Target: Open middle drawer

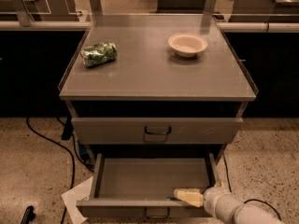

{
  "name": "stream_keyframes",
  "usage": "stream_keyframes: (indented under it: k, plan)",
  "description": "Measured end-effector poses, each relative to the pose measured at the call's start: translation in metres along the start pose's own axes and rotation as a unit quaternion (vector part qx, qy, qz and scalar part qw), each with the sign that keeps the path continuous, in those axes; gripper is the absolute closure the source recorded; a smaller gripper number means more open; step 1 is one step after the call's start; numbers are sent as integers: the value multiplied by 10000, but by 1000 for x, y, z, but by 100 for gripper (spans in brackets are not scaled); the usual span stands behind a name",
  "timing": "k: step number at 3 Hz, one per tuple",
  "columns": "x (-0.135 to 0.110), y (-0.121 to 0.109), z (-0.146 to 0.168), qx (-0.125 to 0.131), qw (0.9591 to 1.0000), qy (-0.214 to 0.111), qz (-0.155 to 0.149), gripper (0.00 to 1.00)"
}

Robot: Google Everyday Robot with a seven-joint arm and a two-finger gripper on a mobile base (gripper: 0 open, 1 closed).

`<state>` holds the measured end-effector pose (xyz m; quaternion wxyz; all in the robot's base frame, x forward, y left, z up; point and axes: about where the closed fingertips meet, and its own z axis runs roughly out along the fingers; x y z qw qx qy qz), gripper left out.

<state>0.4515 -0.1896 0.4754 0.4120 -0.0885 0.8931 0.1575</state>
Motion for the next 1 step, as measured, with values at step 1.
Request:
stream_keyframes:
  k: [1]
  plan:
    - [0, 0, 0, 0, 10000, 0, 0, 0]
